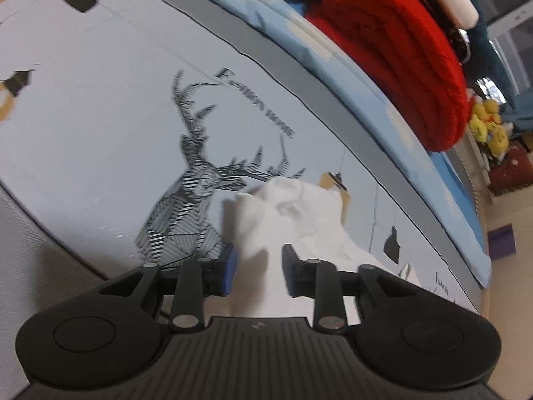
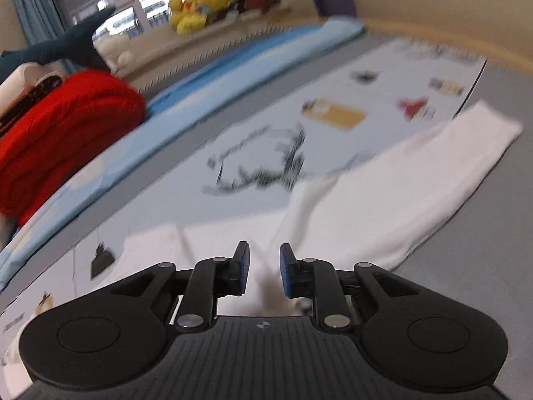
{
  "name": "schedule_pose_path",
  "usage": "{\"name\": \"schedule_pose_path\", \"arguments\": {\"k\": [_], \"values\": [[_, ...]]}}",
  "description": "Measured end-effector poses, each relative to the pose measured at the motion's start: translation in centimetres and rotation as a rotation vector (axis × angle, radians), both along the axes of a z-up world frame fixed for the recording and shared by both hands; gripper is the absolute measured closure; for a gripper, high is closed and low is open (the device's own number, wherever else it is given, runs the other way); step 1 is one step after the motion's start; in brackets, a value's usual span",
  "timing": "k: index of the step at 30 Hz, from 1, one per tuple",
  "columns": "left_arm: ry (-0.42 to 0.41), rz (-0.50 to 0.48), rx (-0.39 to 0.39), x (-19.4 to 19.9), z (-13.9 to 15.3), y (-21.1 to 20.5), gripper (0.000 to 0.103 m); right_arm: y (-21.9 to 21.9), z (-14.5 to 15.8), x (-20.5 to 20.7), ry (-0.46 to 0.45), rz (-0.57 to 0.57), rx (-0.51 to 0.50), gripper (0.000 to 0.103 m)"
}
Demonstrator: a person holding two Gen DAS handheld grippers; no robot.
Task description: Fold small clothes
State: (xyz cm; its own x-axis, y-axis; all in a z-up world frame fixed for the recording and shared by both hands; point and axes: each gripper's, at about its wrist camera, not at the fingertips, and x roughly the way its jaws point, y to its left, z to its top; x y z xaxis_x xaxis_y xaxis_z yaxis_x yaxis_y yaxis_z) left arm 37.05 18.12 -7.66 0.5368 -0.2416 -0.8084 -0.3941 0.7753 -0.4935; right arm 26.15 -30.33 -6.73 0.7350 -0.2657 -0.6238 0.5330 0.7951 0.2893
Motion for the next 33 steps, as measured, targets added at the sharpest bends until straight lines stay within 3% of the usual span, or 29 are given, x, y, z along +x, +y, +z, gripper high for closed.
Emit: {"name": "schedule_pose_path", "arguments": {"k": [3,6,10,13,15,19,21,23,26,30,33], "values": [[0.012,-0.012,0.013,0.6,-1.1,-0.3,0.058,-0.3,0.4,-0.2,-0.036,0.027,-0.006,0.082],[0.015,-0.004,0.013,1.0,-2.0,-0.1,0.058,0.2,0.1,0.4,-0.054,0.155,0.083,0.082],[-0.009,-0.016,-0.008,1.4,-2.0,-0.4,0.058,1.1,-0.9,1.6,0.001,0.269,0.177,0.082],[-0.017,-0.041,0.013,1.9,-1.9,-1.2,0.062,1.8,-1.1,2.2,0.027,0.296,0.187,0.082],[-0.009,-0.089,0.084,2.3,-1.8,-1.9,0.099,2.3,-1.1,2.4,0.033,0.316,0.180,0.082],[-0.104,-0.125,0.382,2.2,1.4,-2.4,0.099,2.8,-1.1,2.4,0.043,0.344,0.175,0.082],[-0.112,-0.091,0.448,1.9,2.2,-1.6,0.098,2.8,-1.2,2.5,0.052,0.354,0.178,0.082],[-0.119,-0.051,0.428,1.4,2.7,-0.4,0.098,2.9,-1.6,2.8,0.076,0.354,0.167,0.082],[-0.142,-0.081,0.388,0.7,3.9,-0.1,0.088,3.0,-2.2,3.0,0.115,0.343,0.156,0.082],[-0.123,-0.240,0.259,0.6,3.3,-1.5,0.078,2.9,-2.8,3.4,0.164,0.330,0.178,0.082],[-0.012,-0.355,0.221,0.4,0.8,-2.4,0.077,2.4,-3.4,3.6,0.199,0.297,0.185,0.082]]}}
